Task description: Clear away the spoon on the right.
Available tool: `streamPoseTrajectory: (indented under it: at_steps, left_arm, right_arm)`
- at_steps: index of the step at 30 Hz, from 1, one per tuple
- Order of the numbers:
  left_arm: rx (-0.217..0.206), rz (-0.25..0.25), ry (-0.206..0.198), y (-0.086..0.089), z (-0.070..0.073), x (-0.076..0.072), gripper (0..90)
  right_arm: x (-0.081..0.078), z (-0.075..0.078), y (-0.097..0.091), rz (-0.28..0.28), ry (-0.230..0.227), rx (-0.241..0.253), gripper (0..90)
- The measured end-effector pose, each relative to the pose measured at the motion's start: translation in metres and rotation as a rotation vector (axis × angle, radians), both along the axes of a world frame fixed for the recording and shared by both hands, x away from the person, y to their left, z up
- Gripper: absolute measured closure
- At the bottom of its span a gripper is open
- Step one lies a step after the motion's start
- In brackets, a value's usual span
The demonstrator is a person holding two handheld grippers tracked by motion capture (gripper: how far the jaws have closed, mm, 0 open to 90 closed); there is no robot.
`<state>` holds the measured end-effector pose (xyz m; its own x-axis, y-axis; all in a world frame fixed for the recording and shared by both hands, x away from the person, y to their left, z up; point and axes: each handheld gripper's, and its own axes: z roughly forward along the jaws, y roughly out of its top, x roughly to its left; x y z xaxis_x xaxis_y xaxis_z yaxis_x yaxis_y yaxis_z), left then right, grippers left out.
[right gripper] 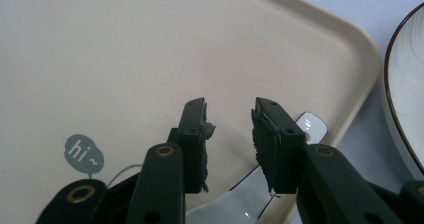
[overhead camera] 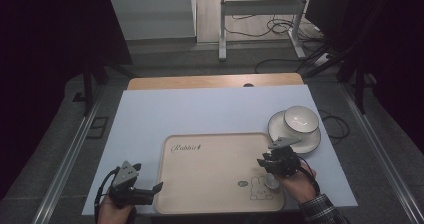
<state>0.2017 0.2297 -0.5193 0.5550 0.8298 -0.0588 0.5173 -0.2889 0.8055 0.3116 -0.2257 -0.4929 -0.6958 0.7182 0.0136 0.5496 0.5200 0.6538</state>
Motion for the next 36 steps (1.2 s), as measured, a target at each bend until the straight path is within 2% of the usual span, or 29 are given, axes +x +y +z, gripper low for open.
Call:
streamPoseTrajectory:
  at_steps: [23, 36]
  left_arm:
    - [-0.007, 0.002, 0.001, 0.001, 0.000, 0.000, 0.6]
    - [-0.025, -0.011, -0.004, 0.002, 0.000, -0.001, 0.2]
  right_arm:
    - [-0.013, 0.012, -0.004, -0.003, -0.039, 0.027, 47.7]
    - [-0.021, 0.016, -0.014, -0.003, -0.064, 0.057, 30.9]
